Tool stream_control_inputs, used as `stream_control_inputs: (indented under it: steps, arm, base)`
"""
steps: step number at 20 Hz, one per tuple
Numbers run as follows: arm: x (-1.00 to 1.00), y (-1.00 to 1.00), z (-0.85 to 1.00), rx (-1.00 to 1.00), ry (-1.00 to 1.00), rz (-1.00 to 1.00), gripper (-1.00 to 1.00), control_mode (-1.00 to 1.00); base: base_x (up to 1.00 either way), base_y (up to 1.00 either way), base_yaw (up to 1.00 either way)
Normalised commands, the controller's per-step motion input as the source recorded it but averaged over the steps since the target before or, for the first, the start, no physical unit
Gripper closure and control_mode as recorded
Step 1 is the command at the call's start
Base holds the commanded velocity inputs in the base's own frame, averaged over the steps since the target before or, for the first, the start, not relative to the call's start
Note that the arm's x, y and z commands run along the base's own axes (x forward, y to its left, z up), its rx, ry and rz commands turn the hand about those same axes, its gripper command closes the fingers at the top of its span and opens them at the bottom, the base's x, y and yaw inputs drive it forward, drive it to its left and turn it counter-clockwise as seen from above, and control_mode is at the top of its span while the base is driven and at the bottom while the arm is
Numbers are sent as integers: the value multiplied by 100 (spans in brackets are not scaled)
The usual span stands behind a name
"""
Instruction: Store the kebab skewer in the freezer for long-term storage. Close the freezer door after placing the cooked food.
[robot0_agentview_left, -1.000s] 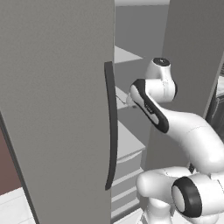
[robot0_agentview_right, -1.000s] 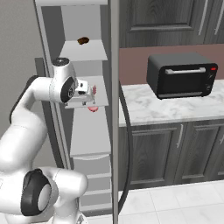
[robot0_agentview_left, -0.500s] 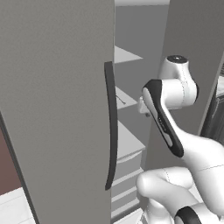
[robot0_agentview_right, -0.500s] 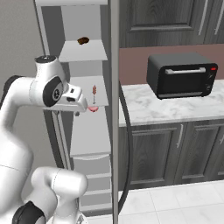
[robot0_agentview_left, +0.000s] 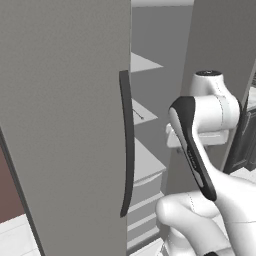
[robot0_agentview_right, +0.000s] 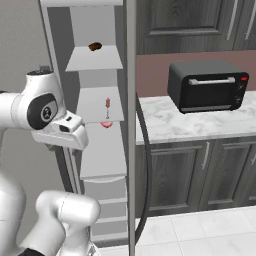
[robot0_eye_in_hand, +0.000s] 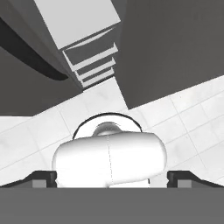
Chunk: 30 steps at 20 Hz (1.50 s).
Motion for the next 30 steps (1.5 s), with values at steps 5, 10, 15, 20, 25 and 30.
stream_control_inputs:
  steps: [5,10,15,20,25,30]
  arm:
    - [-22,10,-21,4,5,-13,-100,-100]
    - [0,14,-17,3,6,-2,-100,-100]
    - [0,0,-28,1,0,0,-100,-100]
    - [0,0,-7,0,3,0,-100,-100]
    - [0,0,0,0,0,0,-100,-100]
    - [-1,0,0,0,0,0,-100,100]
  base:
    - [0,0,0]
    - [0,0,0]
    - [0,0,0]
    - [0,0,0]
    - [0,0,0]
    - [-9,0,0]
